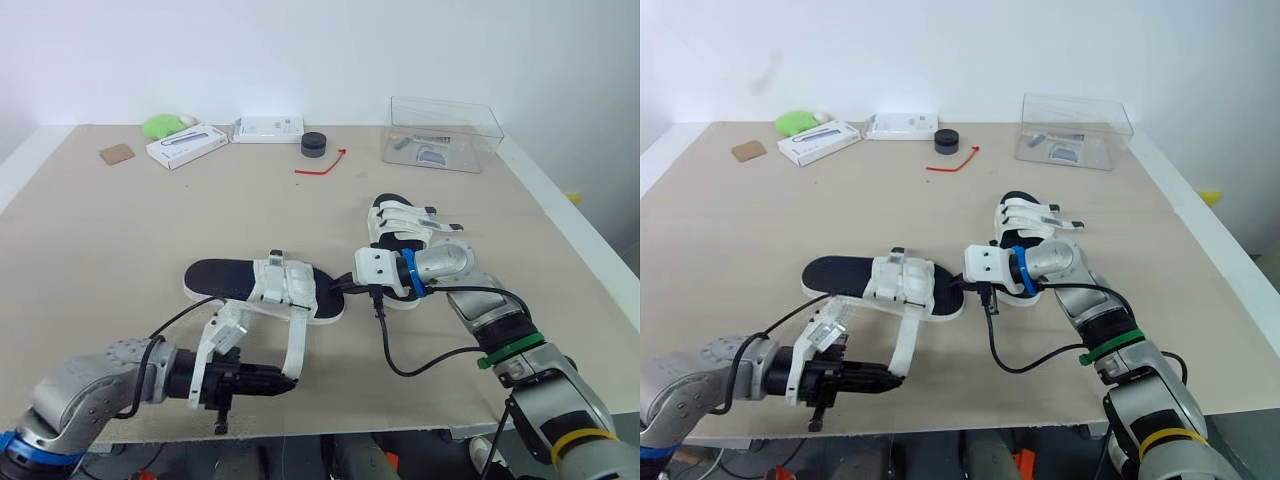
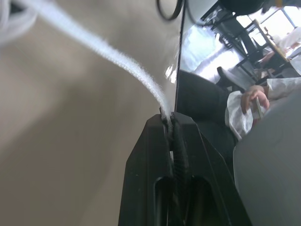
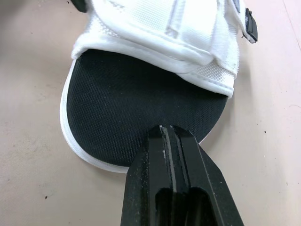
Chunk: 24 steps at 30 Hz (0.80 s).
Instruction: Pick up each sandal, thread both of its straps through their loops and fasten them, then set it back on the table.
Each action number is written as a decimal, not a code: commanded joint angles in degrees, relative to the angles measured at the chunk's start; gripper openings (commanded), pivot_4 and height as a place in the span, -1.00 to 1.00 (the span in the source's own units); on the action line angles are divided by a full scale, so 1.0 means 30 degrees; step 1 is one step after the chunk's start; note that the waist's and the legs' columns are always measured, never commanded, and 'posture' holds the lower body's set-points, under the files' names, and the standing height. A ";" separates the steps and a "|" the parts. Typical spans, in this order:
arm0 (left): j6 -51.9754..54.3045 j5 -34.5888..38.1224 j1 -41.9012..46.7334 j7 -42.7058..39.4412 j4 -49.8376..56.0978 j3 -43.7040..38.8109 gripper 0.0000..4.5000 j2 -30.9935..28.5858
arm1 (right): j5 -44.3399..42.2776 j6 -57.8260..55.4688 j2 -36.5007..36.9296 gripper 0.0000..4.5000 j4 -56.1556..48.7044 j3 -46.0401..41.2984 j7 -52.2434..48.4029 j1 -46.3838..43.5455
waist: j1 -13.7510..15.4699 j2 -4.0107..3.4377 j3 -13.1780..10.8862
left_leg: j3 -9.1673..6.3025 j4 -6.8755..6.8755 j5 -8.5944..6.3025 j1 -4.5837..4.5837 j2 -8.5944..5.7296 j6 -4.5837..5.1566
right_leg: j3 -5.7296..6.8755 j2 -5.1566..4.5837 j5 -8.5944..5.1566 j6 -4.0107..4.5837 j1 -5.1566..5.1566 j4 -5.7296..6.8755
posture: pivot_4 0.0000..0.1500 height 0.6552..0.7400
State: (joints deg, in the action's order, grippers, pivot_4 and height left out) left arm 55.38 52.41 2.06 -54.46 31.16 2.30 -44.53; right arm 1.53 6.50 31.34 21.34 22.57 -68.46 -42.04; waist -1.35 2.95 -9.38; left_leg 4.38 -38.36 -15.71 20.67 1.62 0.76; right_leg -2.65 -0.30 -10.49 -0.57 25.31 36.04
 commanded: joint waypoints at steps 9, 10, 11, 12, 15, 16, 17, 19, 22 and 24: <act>-0.2397 -0.1985 -0.0144 -0.1676 0.1892 0.0273 -0.20 -0.2334 | 0.1502 -0.0316 0.0240 -1.00 0.1625 0.0756 -0.0081 0.0230 | -0.0001 -0.0001 -0.0002 | 0.0003 0.0000 -0.0029 -0.0002 0.0015 -0.0025 | -0.0001 0.0002 -0.0025 0.0013 0.0003 0.0000 | 1.00 1.00; -0.3359 -0.2972 -0.0149 -0.2051 0.2140 0.0384 -0.03 -0.2881 | 0.1500 -0.0288 0.0255 -1.00 0.1672 0.0762 -0.0105 0.0195 | 0.0000 -0.0005 -0.0003 | 0.0005 -0.0001 -0.0028 -0.0003 0.0014 -0.0025 | -0.0002 0.0000 -0.0025 0.0014 0.0004 0.0000 | 1.00 1.00; -0.4030 -0.3633 -0.0100 -0.2320 0.2311 0.0411 0.14 -0.3308 | 0.1495 -0.0266 0.0276 -1.00 0.1693 0.0764 -0.0127 0.0180 | 0.0001 -0.0016 -0.0007 | 0.0002 -0.0003 -0.0028 -0.0003 0.0014 -0.0024 | -0.0004 -0.0004 -0.0025 0.0014 0.0003 0.0000 | 1.00 1.00; -0.5418 -0.5206 0.0236 -0.2683 0.2511 0.0745 0.33 -0.4064 | 0.1496 -0.0223 0.0310 -1.00 0.1728 0.0764 -0.0157 0.0179 | 0.0003 -0.0017 -0.0008 | 0.0004 -0.0005 -0.0028 -0.0008 0.0011 -0.0024 | -0.0004 -0.0019 -0.0025 0.0014 0.0003 0.0002 | 1.00 1.00; -0.9682 -0.9331 0.1408 -0.3420 0.2742 0.1767 0.33 -0.5235 | 0.1536 -0.0113 0.0322 -1.00 0.1820 0.0804 -0.0197 0.0188 | 0.0017 -0.0022 -0.0010 | 0.0002 -0.0004 -0.0028 -0.0008 0.0010 -0.0025 | -0.0009 -0.0046 -0.0024 0.0015 0.0003 -0.0005 | 1.00 1.00; -1.1109 -1.0231 0.1837 -0.3494 0.2780 0.1874 0.33 -0.5127 | 0.1525 -0.0125 0.0271 -1.00 0.1819 0.0823 -0.0212 0.0173 | 0.0018 -0.0023 -0.0012 | 0.0008 -0.0007 -0.0028 -0.0007 0.0010 -0.0025 | -0.0013 -0.0051 -0.0024 0.0016 0.0002 -0.0005 | 1.00 1.00; -1.2520 -1.1010 0.2192 -0.3587 0.2774 0.1959 0.33 -0.4989 | 0.1505 -0.0143 0.0242 -1.00 0.1782 0.0835 -0.0233 0.0178 | 0.0024 -0.0027 -0.0013 | 0.0007 -0.0006 -0.0028 -0.0007 0.0010 -0.0025 | -0.0014 -0.0057 -0.0024 0.0016 0.0001 -0.0005 | 1.00 1.00; -1.6018 -1.3148 0.2972 -0.3650 0.2240 0.2329 0.33 -0.4718 | 0.1484 -0.0137 0.0222 -1.00 0.1773 0.0851 -0.0261 0.0163 | 0.0041 -0.0023 -0.0011 | 0.0020 -0.0003 -0.0028 -0.0002 0.0010 -0.0025 | -0.0013 -0.0081 -0.0020 0.0022 -0.0001 -0.0014 | 1.00 1.00; -2.1393 -1.6100 0.4014 -0.3377 0.0158 0.3080 0.33 -0.4031 | 0.1535 0.0015 0.0219 -1.00 0.1960 0.0879 -0.0263 0.0086 | 0.0048 -0.0041 -0.0002 | 0.0047 0.0013 -0.0033 -0.0001 0.0009 -0.0025 | -0.0007 -0.0104 -0.0017 0.0028 0.0001 -0.0015 | 1.00 1.00; -2.5629 -1.8074 0.4824 -0.2752 -0.1916 0.3684 0.33 -0.3284 | 0.1551 0.0067 0.0173 -1.00 0.2056 0.0892 -0.0258 0.0020 | 0.0055 -0.0044 -0.0001 | 0.0052 0.0014 -0.0033 -0.0004 0.0009 -0.0023 | -0.0005 -0.0106 -0.0013 0.0034 -0.0002 -0.0016 | 1.00 1.00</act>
State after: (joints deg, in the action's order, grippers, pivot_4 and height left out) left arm -11.43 3.05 15.33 -64.20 28.94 12.24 -55.19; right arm 1.53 8.04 31.07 23.32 23.16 -69.57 -43.47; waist -1.18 2.82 -9.38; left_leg 4.53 -38.32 -15.80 20.65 1.65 0.70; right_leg -2.65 -0.62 -10.51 -0.45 25.30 35.99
